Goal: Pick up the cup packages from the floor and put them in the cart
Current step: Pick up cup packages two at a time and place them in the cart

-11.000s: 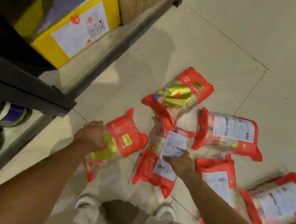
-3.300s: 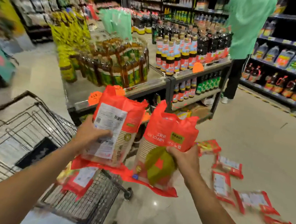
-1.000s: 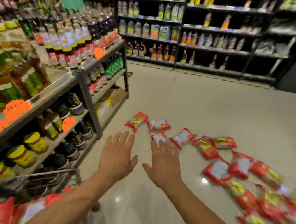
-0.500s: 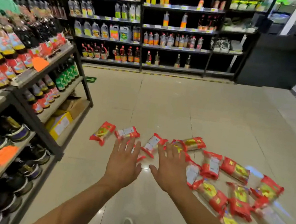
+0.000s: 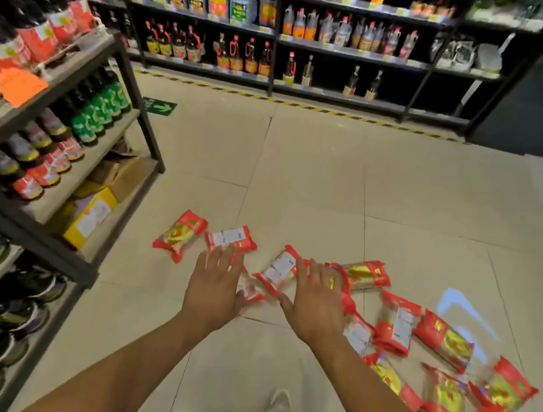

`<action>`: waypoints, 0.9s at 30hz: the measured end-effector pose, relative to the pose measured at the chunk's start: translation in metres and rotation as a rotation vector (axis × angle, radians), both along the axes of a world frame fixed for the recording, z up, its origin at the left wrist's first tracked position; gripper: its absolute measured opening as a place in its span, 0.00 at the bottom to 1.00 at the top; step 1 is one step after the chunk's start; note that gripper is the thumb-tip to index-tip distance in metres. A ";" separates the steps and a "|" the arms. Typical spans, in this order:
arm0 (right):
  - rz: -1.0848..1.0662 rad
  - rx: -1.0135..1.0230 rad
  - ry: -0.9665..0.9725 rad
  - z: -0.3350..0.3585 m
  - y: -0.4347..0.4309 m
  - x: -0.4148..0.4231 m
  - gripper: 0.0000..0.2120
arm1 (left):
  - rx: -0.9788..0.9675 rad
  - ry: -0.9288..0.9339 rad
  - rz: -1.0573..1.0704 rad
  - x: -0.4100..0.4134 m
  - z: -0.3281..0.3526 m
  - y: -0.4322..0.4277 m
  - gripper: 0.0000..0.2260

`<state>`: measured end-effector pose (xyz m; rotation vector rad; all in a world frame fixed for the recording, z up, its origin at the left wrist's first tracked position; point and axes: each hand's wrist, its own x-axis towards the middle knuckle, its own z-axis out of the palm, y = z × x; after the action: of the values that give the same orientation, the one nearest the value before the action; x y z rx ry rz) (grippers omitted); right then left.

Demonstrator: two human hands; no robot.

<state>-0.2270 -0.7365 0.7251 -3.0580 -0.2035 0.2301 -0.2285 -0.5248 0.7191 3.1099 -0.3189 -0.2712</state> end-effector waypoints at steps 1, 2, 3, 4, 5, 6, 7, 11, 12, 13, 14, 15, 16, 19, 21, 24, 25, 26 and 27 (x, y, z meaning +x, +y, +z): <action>-0.005 0.022 0.026 -0.007 -0.002 0.020 0.41 | 0.005 0.005 0.011 0.018 -0.006 0.001 0.35; -0.003 0.044 0.048 -0.015 -0.003 0.041 0.42 | 0.011 0.009 0.027 0.034 -0.014 0.002 0.35; 0.001 0.062 0.070 -0.024 -0.005 0.063 0.42 | 0.022 0.019 0.047 0.051 -0.020 0.002 0.35; 0.007 0.074 0.090 -0.036 -0.006 0.085 0.41 | 0.039 0.031 0.071 0.069 -0.029 0.003 0.35; 0.012 0.087 0.124 -0.048 -0.006 0.110 0.39 | 0.055 0.043 0.102 0.086 -0.038 0.004 0.35; 0.019 0.096 0.156 -0.063 -0.007 0.135 0.38 | 0.068 0.065 0.128 0.105 -0.050 0.004 0.36; 0.018 0.106 0.187 -0.078 -0.007 0.160 0.38 | 0.079 0.092 0.145 0.123 -0.063 0.004 0.36; -0.062 0.173 0.291 -0.164 -0.014 0.246 0.39 | 0.074 0.193 0.196 0.193 -0.137 0.003 0.37; -0.115 0.211 0.331 -0.192 -0.016 0.263 0.39 | 0.043 0.214 0.223 0.208 -0.163 0.004 0.37; -0.182 0.255 0.378 -0.221 -0.018 0.278 0.40 | 0.011 0.237 0.251 0.224 -0.190 0.005 0.37; -0.256 0.294 0.424 -0.252 -0.020 0.289 0.40 | -0.018 0.264 0.282 0.238 -0.218 0.006 0.36; -0.316 0.313 0.472 -0.286 -0.022 0.299 0.41 | -0.051 0.287 0.318 0.251 -0.249 0.006 0.36; -0.360 0.328 0.511 -0.320 -0.024 0.305 0.41 | -0.070 0.304 0.349 0.261 -0.280 0.007 0.35; -0.396 0.309 0.635 -0.415 -0.027 0.320 0.43 | -0.098 0.400 0.388 0.282 -0.378 0.013 0.35; -0.483 0.373 0.688 -0.470 -0.023 0.333 0.40 | -0.129 0.443 0.453 0.289 -0.444 0.017 0.35; -0.707 0.609 0.683 -0.556 -0.023 0.351 0.32 | -0.272 0.540 0.704 0.291 -0.537 0.027 0.35; -0.762 0.660 0.685 -0.587 -0.021 0.356 0.30 | -0.328 0.571 0.791 0.287 -0.573 0.031 0.36; -0.815 0.732 0.669 -0.619 -0.022 0.360 0.27 | -0.374 0.602 0.852 0.283 -0.604 0.035 0.36; -0.860 0.799 0.629 -0.648 -0.023 0.365 0.23 | -0.408 0.626 0.888 0.282 -0.633 0.038 0.37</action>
<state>0.1385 -0.7590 0.0772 -1.9184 0.8098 0.7707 0.0531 -0.4868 0.0857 2.2921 0.8524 -0.9352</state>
